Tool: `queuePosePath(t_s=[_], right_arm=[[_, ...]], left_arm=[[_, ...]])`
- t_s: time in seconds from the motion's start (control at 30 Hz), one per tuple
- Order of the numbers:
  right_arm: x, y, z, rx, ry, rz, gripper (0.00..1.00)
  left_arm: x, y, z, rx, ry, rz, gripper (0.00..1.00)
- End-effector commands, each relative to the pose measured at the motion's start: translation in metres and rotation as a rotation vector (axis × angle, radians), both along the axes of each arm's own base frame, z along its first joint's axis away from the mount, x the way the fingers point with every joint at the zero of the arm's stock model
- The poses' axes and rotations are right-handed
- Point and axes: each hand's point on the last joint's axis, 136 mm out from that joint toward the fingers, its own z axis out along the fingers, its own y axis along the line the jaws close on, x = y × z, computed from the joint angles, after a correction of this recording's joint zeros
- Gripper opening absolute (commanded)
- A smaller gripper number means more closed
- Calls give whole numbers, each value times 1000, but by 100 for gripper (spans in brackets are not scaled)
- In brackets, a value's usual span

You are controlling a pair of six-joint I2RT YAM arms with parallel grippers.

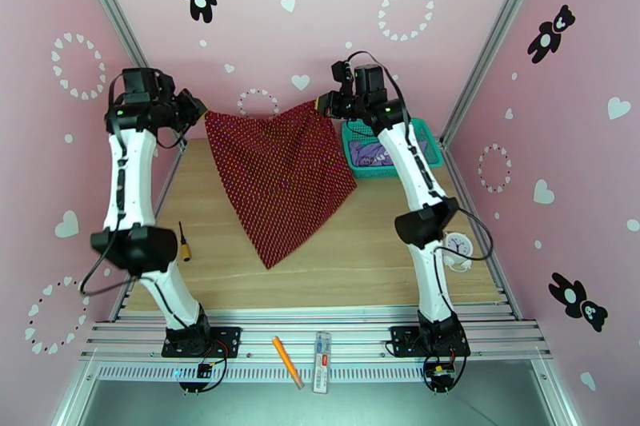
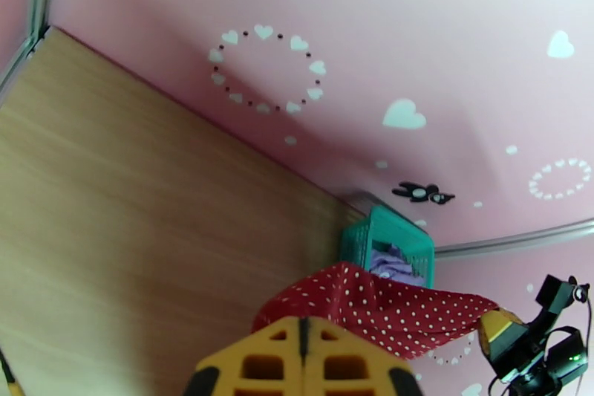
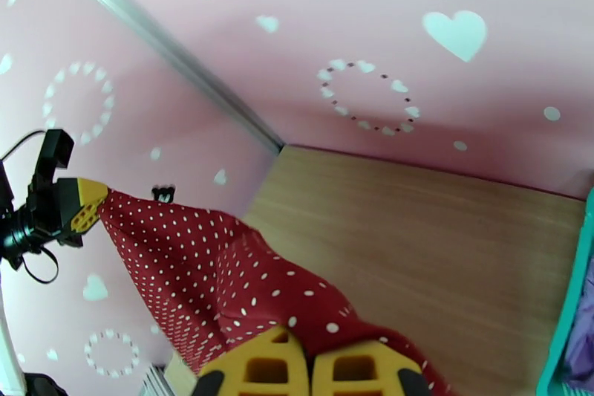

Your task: Fold and stack the mixed laundry pile

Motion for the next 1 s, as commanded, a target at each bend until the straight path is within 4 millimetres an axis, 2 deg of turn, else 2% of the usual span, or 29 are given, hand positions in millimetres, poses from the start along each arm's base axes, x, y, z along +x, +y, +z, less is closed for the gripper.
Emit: queuePosePath(t_s=[0.0, 0.03, 0.1, 0.17, 0.23, 0.3, 0.33, 0.4, 0.43, 0.5, 0.53, 0.6, 0.7, 0.8, 0.97], right_arm=[[-4, -13, 97, 213, -209, 23, 0], [-5, -16, 108, 225, -244, 23, 0], [-13, -19, 124, 220, -294, 24, 0], [-22, -21, 134, 210, -322, 37, 0], [-25, -17, 120, 176, -286, 57, 0], [-30, -9, 94, 113, -232, 86, 0], [-32, -4, 79, 84, -203, 102, 0], [-42, 17, 31, 8, -119, 162, 0], [-48, 25, 10, -23, -88, 184, 0], [-67, 43, -46, -92, -12, 229, 0], [-77, 49, -65, -106, 13, 243, 0], [-102, 57, -114, -133, 87, 268, 0], [-141, 55, -164, -165, 162, 266, 0], [-175, 39, -188, -210, 196, 229, 0], [-221, 0, -206, -308, 215, 131, 0]], left_arm=[[-5, -9, 66, -4, -190, -43, 0], [-7, -12, 81, -11, -238, -55, 0], [-12, -14, 99, -13, -292, -66, 0], [-18, -15, 105, 1, -309, -66, 0], [-27, -16, 102, 22, -302, -72, 0], [-35, -16, 85, 44, -266, -70, 0], [-39, -16, 74, 50, -248, -67, 0], [-50, -16, 37, 45, -202, -52, 0], [-57, -16, 5, 31, -145, -42, 0], [-77, -17, -47, 11, -67, -14, 0], [-87, -18, -70, 5, -29, 5, 0], [-114, -19, -123, -16, 68, 51, 0], [-156, -21, -183, -34, 195, 106, 0], [-195, -19, -216, -22, 283, 149, 0], [-249, -9, -232, 27, 340, 244, 0]])
